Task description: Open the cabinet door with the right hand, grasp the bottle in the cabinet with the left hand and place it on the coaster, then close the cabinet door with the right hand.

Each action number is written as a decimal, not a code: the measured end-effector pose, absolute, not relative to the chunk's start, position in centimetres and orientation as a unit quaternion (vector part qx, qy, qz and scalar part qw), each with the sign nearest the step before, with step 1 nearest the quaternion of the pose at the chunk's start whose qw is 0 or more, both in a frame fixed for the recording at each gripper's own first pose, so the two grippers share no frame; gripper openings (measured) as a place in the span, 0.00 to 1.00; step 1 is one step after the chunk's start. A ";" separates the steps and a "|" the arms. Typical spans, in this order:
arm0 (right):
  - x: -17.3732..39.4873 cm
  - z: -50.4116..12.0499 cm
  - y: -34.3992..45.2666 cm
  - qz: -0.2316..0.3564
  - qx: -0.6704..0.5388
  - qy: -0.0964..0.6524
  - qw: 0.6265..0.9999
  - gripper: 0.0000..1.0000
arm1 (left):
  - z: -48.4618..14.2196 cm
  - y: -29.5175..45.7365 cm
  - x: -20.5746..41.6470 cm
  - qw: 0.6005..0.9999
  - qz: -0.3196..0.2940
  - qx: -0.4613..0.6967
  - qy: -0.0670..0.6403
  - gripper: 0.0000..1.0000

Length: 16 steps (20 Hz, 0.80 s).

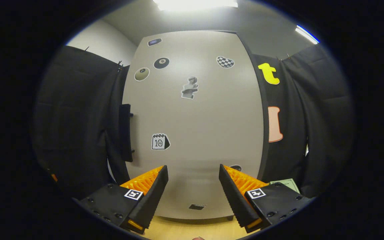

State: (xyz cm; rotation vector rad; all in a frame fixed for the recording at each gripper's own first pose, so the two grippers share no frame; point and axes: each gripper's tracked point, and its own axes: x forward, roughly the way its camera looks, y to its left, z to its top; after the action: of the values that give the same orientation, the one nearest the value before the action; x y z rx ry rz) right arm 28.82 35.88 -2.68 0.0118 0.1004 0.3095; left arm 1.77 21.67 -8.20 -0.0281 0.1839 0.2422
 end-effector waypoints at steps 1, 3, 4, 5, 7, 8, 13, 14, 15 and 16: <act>27.8 -2.1 34.5 0.154 -0.004 0.047 0.987 0.97 | -7.5 20.4 2.3 0.990 0.109 -0.013 0.086 0.69; 26.1 -1.0 31.5 0.148 -0.014 0.039 0.988 0.98 | -6.4 17.7 3.4 0.993 0.087 -0.011 0.078 0.69; 25.4 -0.5 29.9 0.144 -0.013 0.033 0.989 0.99 | -5.7 16.4 3.8 0.994 0.077 -0.011 0.073 0.69; 24.8 0.0 28.1 0.137 -0.010 0.030 0.990 1.00 | -5.0 15.0 4.3 0.995 0.066 -0.011 0.068 0.69; 23.5 0.6 24.3 0.119 -0.001 0.028 0.992 1.00 | -3.7 12.3 5.2 0.997 0.046 -0.009 0.060 0.69; 22.9 0.7 22.4 0.109 0.004 0.027 0.994 1.00 | -3.0 11.1 5.6 0.998 0.038 -0.005 0.057 0.69; 20.5 0.3 12.5 0.055 0.016 0.030 0.998 1.00 | 0.2 5.0 7.0 0.999 0.004 -0.006 0.043 0.71; 19.9 0.1 10.6 0.046 0.017 0.032 0.998 1.00 | 0.7 3.7 7.1 0.999 -0.002 -0.013 0.041 0.69; 19.4 -0.2 9.0 0.040 0.018 0.035 0.998 1.00 | 1.2 2.5 7.1 0.999 -0.009 -0.018 0.039 0.69; 19.0 -0.5 7.5 0.036 0.020 0.037 0.998 0.99 | 1.7 1.5 7.0 0.999 -0.011 -0.021 0.037 0.69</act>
State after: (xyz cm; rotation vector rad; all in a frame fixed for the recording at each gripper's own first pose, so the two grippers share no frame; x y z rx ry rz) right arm 19.01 7.53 -0.46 0.0393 0.0748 0.0715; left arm 6.98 1.51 1.67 -0.0411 0.0733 -0.0220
